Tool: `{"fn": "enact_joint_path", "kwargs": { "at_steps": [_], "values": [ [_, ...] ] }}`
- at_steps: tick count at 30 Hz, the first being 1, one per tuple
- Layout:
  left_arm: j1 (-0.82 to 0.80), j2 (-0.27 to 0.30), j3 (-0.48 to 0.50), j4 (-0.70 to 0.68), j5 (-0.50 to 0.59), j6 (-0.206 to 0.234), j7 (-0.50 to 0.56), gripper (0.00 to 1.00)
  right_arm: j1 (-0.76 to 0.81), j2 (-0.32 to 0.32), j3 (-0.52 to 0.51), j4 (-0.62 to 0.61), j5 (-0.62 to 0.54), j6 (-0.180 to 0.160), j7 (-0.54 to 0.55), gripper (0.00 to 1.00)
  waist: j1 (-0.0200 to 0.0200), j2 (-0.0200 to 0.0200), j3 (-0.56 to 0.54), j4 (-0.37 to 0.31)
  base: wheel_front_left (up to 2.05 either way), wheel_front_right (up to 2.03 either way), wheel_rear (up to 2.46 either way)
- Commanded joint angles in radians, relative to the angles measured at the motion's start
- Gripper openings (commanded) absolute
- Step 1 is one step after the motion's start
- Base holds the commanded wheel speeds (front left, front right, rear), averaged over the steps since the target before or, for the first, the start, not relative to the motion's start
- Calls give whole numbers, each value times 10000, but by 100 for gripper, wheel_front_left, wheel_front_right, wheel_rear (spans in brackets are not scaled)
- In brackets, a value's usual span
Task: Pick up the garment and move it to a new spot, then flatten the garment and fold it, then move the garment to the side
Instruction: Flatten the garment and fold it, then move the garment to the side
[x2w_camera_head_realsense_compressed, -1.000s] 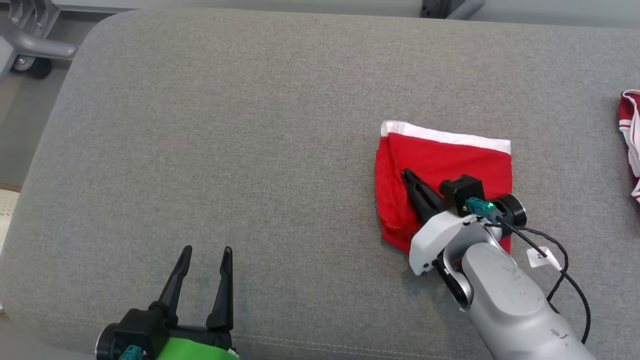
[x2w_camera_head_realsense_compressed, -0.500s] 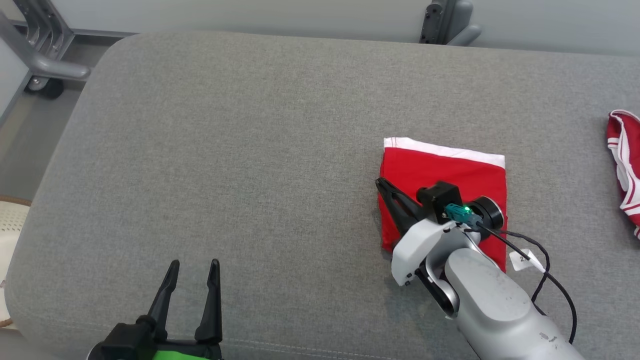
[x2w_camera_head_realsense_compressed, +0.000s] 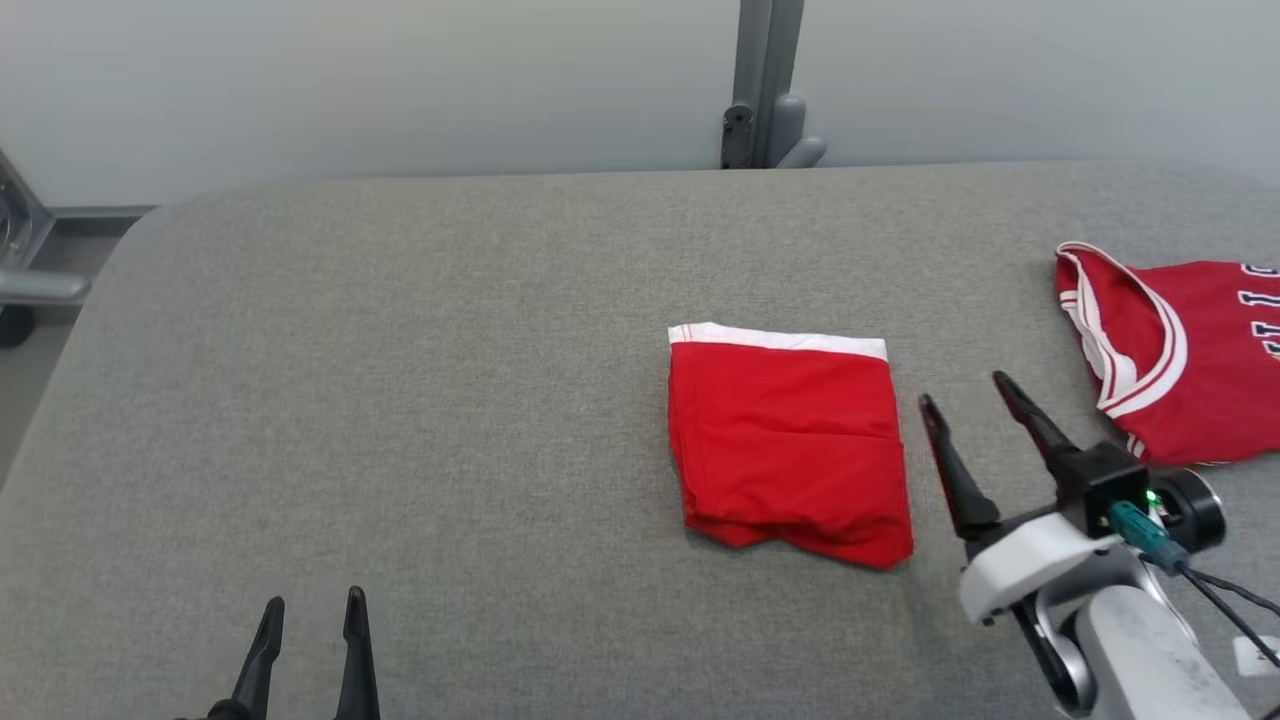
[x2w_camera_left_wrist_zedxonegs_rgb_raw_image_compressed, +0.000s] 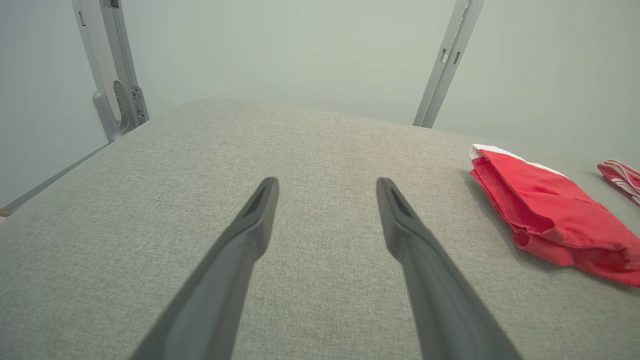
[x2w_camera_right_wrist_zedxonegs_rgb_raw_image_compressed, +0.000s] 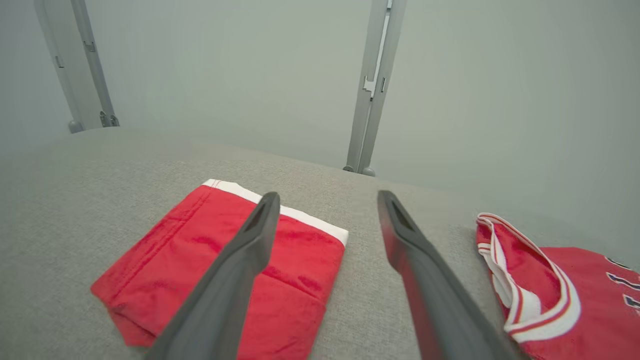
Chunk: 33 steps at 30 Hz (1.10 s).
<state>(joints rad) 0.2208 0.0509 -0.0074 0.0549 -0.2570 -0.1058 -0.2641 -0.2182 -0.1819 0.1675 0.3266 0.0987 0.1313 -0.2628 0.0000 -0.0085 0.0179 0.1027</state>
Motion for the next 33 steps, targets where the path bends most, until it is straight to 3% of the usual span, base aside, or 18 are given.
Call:
{"fn": "enact_joint_path", "kwargs": {
  "at_steps": [1,6,14,29,33],
  "values": [
    [143,4,37,44,67,-29,4,100,420,-68,-412,-224,-88,-13,-21,100,0,85,-449,-417,0,0,0],
    [80,3,4,149,100,-93,4,100,1252,83,-1335,-582,-159,-13,-21,100,0,85,-632,-537,0,0,0],
    [-126,5,-66,576,251,-224,4,100,2365,846,-2318,-522,-325,-13,-21,100,0,85,-769,-726,0,0,0],
    [-30,4,-82,665,207,-259,4,100,2622,1268,-2679,-530,-517,-13,-21,100,0,85,-719,-582,0,0,0],
    [-92,4,-107,558,183,-261,4,100,2101,1305,-2284,-102,213,-3,-22,100,0,85,-595,-533,0,0,0]
  ]
}}
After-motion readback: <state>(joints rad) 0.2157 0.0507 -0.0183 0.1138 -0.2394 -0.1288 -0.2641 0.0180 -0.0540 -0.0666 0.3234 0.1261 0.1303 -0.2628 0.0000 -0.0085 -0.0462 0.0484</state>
